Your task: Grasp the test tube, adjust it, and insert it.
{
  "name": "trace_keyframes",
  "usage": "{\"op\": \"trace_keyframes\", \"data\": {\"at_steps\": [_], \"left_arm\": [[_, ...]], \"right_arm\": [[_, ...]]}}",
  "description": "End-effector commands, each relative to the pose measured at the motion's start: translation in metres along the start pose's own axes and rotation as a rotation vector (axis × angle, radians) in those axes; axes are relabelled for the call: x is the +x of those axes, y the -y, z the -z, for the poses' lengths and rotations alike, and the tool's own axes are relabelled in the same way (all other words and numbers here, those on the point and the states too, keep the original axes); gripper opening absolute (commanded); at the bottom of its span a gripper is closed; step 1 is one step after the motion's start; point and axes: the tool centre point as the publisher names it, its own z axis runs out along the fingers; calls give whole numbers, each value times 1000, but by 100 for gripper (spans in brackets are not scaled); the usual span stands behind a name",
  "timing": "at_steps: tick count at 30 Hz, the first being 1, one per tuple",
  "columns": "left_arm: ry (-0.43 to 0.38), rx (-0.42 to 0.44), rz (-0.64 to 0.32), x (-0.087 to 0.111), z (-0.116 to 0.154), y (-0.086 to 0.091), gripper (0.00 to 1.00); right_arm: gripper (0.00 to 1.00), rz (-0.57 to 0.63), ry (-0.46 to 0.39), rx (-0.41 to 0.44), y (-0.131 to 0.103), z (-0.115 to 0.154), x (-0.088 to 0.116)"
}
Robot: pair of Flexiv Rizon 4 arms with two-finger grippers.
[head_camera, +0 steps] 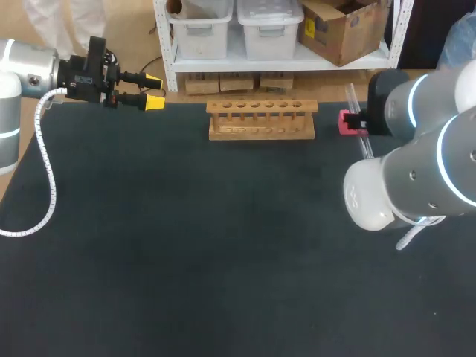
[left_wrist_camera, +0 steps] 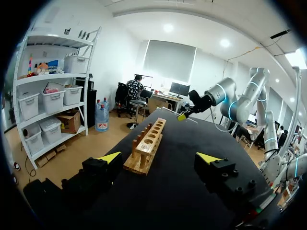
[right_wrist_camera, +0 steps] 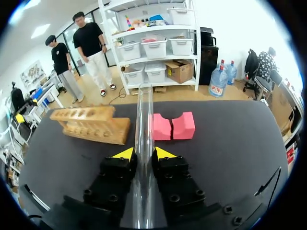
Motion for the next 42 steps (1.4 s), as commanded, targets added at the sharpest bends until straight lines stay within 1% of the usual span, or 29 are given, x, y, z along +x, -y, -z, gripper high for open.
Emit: {"op": "trace_keyframes", "data": {"at_steps": [1,3,6,13,20,25,32,42], "left_arm": [[1,1,-2,1,0,-1,100],[1,1,-2,1,0,-1,100],[1,1,-2,1,0,-1,100],[1,1,-2,1,0,-1,100],[1,1,-2,1,0,-1,100],[1,1,-2,1,0,-1,100],[1,1,-2,1,0,-1,100],[1,1,-2,1,0,-1,100]], "right_arm": [[0,-9,6,188,-20,25,-4],[0,-6,9,213,-30,28,-7],[0,-15,21,216,-43,28,-9],[0,6,25,205,-80,20,-18],[0,27,18,182,-104,6,-22],[0,30,10,146,-114,-7,-23],[0,36,-8,102,-121,-24,-21],[0,48,-36,74,-123,-43,-19]]}}
